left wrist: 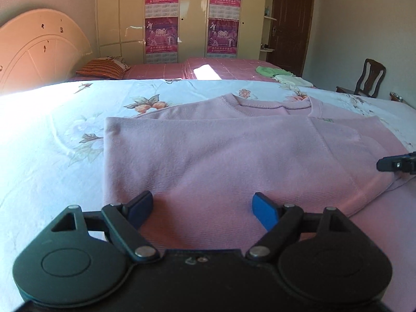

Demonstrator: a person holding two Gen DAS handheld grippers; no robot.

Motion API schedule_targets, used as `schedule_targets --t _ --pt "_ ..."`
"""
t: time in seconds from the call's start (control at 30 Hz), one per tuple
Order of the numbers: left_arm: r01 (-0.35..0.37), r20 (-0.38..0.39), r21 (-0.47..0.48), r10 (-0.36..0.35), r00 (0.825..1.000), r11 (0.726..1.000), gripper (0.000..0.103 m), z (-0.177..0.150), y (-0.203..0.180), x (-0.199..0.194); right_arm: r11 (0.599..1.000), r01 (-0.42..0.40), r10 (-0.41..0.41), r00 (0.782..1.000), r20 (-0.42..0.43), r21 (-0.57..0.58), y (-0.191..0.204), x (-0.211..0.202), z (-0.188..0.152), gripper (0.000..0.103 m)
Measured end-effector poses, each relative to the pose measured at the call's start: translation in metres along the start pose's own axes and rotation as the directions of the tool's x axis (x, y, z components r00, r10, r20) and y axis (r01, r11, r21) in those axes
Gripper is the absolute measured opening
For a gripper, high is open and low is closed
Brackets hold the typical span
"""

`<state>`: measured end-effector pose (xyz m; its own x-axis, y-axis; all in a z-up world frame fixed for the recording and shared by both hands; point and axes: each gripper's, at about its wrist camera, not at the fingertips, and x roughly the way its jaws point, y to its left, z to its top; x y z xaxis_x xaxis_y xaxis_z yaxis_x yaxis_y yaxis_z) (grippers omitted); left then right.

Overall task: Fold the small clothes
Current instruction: 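Move both tools to the ribbed hem of the pink sweater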

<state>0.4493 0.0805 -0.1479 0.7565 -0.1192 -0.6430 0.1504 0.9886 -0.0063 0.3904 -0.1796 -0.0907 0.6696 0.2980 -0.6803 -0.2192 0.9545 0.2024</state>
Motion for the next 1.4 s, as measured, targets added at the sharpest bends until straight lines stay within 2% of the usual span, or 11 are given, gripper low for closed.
schedule_targets --t 0.1,0.23,0.37,0.43,0.5,0.57,0.67,0.83,0.93,1.03,1.4 --pt "-0.005 0.013 -0.043 0.006 1.0 0.999 0.081 0.003 -0.011 -0.015 0.998 -0.006 0.01 0.998 0.063 -0.059 0.024 -0.019 0.004 0.019" --pt "0.021 0.034 -0.014 -0.02 0.999 1.0 0.082 0.002 -0.049 -0.016 0.994 -0.054 0.058 0.997 0.046 -0.095 0.056 -0.014 0.001 0.043" --pt "-0.03 -0.007 -0.006 0.03 1.0 1.0 0.082 -0.006 -0.053 -0.009 0.99 0.007 -0.01 1.0 -0.02 -0.142 0.061 0.002 -0.011 0.043" --pt "-0.076 -0.02 -0.022 0.076 0.997 0.997 0.084 -0.014 -0.033 -0.014 0.996 -0.025 0.024 1.0 -0.016 -0.084 0.04 -0.002 -0.013 0.042" --pt "-0.098 -0.028 -0.055 0.097 0.995 0.994 0.084 -0.023 -0.009 -0.022 0.997 -0.006 0.006 1.0 -0.002 -0.074 0.03 -0.013 -0.013 0.03" --pt "-0.08 -0.026 -0.077 0.078 0.997 0.994 0.083 -0.028 0.008 -0.031 0.994 0.075 -0.076 0.997 -0.005 -0.075 0.025 -0.016 -0.014 0.031" --pt "-0.094 -0.038 -0.031 0.093 0.995 0.995 0.083 -0.026 0.003 -0.033 0.999 0.043 -0.042 0.999 -0.027 0.034 0.005 -0.011 -0.018 0.033" --pt "-0.102 -0.039 -0.044 0.1 0.994 0.994 0.084 -0.026 0.0 -0.03 0.997 0.067 -0.066 0.997 -0.029 0.037 0.011 -0.02 -0.015 0.033" --pt "-0.091 -0.031 -0.039 0.09 0.995 0.995 0.084 -0.028 0.002 -0.03 0.995 0.078 -0.079 0.997 0.025 0.069 0.01 -0.031 -0.013 0.033" --pt "-0.085 -0.025 -0.037 0.084 0.996 0.996 0.084 -0.028 0.002 -0.029 0.991 0.088 -0.085 0.996 -0.037 0.1 0.003 -0.018 -0.018 0.033" --pt "-0.07 0.001 -0.043 0.07 0.998 0.997 0.084 -0.033 0.005 -0.031 0.986 0.167 -0.166 0.985 -0.036 0.022 0.019 -0.015 -0.026 0.033"
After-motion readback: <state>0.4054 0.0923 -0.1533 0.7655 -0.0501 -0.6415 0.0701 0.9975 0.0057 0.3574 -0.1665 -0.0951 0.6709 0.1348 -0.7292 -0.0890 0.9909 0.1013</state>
